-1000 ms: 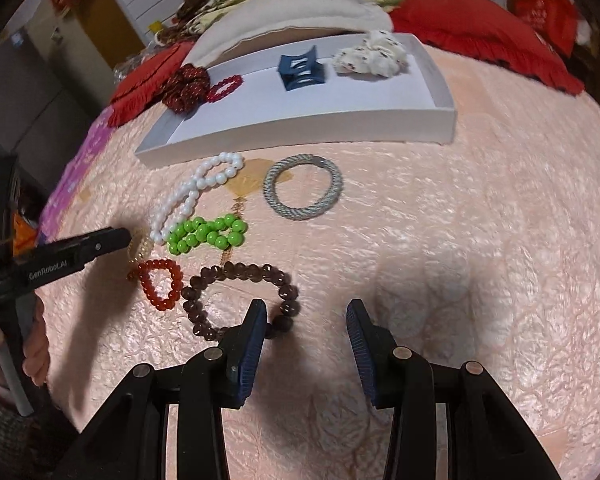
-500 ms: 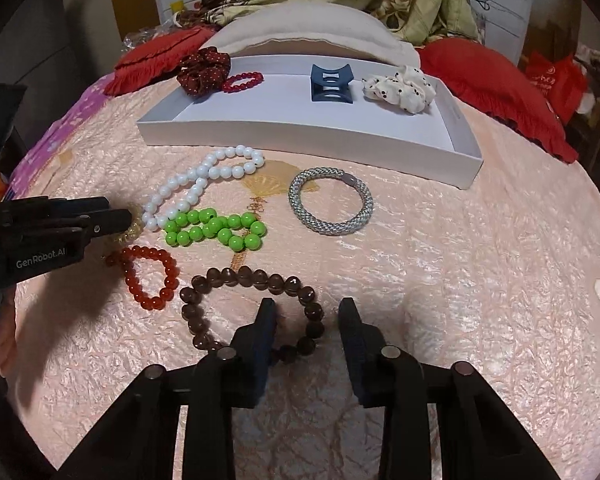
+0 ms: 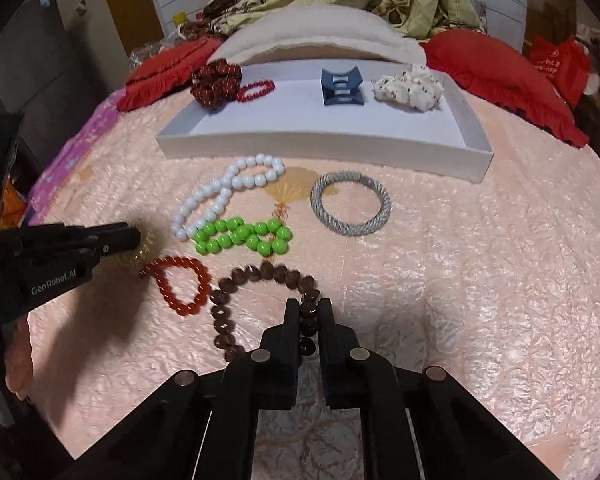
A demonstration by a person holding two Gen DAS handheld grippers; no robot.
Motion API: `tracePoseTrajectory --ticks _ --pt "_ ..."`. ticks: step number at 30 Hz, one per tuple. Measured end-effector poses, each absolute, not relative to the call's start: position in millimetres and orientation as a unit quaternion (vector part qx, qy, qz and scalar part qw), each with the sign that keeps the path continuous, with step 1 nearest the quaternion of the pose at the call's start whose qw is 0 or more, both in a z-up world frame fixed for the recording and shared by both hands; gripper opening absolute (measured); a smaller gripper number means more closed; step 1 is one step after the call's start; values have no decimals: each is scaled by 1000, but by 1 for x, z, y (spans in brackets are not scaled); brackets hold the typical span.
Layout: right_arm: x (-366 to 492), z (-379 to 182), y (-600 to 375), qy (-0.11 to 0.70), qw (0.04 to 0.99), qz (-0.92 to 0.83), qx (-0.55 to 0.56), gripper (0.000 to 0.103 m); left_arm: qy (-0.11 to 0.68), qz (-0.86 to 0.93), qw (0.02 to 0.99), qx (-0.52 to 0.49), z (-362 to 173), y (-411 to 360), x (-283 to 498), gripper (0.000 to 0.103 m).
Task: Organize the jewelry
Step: 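Grasp the gold coil hair tie with the left tool while the right tool grasps the brown bead bracelet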
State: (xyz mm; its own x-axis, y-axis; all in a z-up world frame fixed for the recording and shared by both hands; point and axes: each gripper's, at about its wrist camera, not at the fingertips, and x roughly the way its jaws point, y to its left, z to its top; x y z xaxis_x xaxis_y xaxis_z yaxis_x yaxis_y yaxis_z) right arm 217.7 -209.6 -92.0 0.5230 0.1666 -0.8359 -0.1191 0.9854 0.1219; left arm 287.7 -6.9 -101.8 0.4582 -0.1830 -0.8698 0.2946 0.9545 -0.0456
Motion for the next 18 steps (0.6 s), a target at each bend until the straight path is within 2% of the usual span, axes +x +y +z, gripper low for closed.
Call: tracePoseTrajectory --ticks 9,18 --pt "212 -46 -223 450 886 89 64 8 469 -156 869 31 -51 1 273 8" --pt "221 -4 -242 420 903 73 58 8 454 -146 878 36 -19 4 282 8"
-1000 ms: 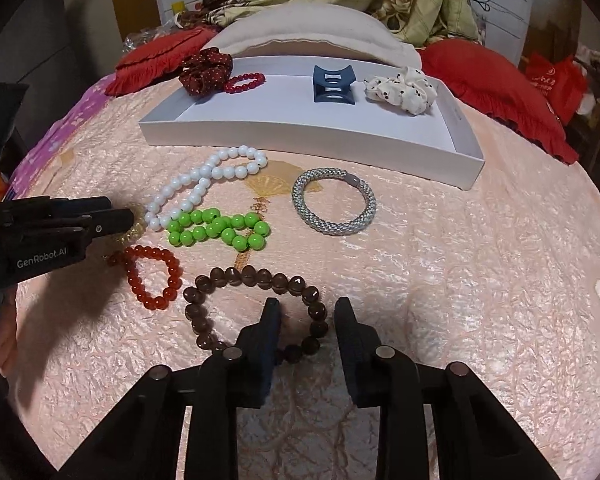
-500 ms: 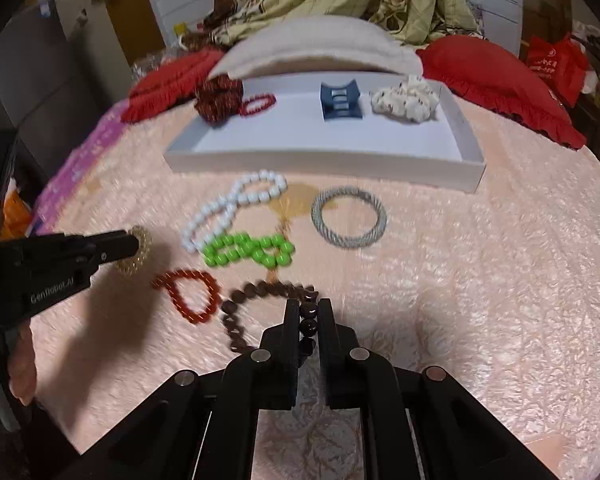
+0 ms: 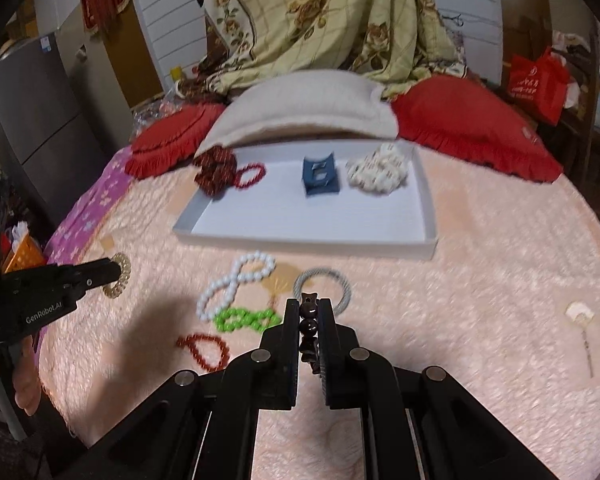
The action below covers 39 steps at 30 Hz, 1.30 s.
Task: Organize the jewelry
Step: 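Grasp the gold coil hair tie with the left tool while the right tool grasps the brown bead bracelet, then place the gold hair tie and brown bracelet in the white tray, opening both tools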
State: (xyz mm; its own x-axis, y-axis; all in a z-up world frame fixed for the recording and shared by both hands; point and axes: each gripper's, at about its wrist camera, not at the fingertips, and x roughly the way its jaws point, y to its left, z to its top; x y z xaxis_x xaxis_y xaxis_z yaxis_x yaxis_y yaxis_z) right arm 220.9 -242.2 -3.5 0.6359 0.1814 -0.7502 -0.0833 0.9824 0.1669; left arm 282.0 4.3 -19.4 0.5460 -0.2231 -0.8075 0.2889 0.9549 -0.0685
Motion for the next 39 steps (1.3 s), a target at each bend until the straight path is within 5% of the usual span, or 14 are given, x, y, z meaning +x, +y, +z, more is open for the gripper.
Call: tracePoseTrajectory --ticks 14,35,39 --pt "291 30 -272 409 911 32 51 8 470 -106 876 37 -11 4 361 8" --pt "384 -64 -297 494 863 4 106 8 543 -65 837 20 -94 -6 452 9" --pt "385 -70 -306 502 858 -9 108 8 544 -74 836 -14 -95 0 451 20"
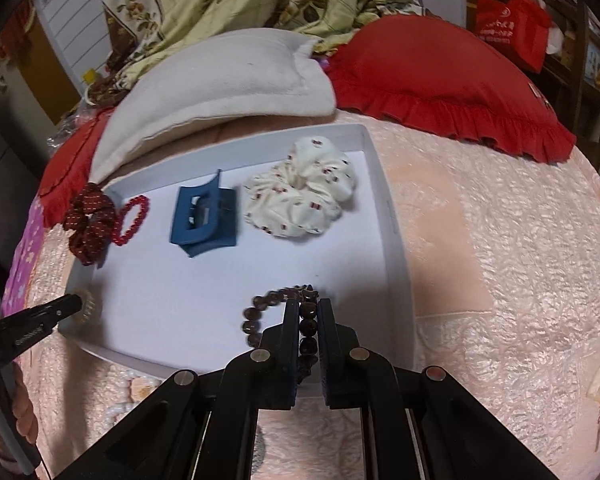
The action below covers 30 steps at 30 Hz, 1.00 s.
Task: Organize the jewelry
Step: 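Place the gold hair tie and brown bracelet in the white tray, opening both tools, then grasp the grey braided bangle with the right tool while the left tool grasps the white pearl strand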
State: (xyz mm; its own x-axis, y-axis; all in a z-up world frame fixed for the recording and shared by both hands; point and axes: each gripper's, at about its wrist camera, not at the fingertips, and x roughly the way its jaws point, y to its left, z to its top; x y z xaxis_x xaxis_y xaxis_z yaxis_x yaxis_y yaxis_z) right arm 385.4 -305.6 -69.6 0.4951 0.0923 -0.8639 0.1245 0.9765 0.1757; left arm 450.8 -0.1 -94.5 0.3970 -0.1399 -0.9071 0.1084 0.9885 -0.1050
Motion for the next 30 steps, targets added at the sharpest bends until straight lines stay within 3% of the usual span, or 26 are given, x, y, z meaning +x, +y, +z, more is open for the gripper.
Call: tracePoseTrajectory --ticks 4,8,9,20,30 --pt "382 -70 -309 509 854 -14 109 10 540 -83 837 -40 -88 4 444 31" --pt "372 -56 -307 492 865 -16 98 37 528 -86 844 -40 -72 6 431 35" --pt "369 -51 -307 485 869 -18 95 38 521 -86 848 -36 -65 7 425 35" --pt "310 -19 -307 455 887 -10 84 39 481 -60 874 -40 -21 32 362 35" --pt "265 -62 -292 494 865 12 89 39 513 -77 855 -22 -56 16 317 35"
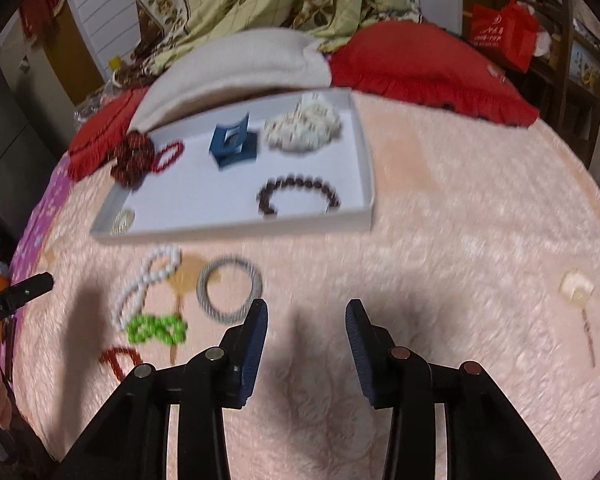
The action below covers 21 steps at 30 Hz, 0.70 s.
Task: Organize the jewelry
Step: 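Grasp the grey braided bangle with the right tool while the left tool grasps the white pearl strand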
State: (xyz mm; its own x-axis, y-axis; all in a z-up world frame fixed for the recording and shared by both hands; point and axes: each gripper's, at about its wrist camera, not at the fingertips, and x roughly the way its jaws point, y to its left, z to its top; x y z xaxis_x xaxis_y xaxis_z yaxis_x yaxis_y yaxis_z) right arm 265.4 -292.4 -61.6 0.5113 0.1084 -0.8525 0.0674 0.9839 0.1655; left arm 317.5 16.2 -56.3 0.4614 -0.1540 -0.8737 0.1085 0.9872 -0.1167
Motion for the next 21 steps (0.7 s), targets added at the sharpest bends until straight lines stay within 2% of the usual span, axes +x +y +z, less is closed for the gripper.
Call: tracePoseTrajectory --ticks 8,21 --pt "264 -73 -278 497 863 32 89 39 518 -119 847 31 -83 -25 312 35" --pt "293 -97 -256 507 859 42 61 39 513 -159 842 47 -107 -49 340 35"
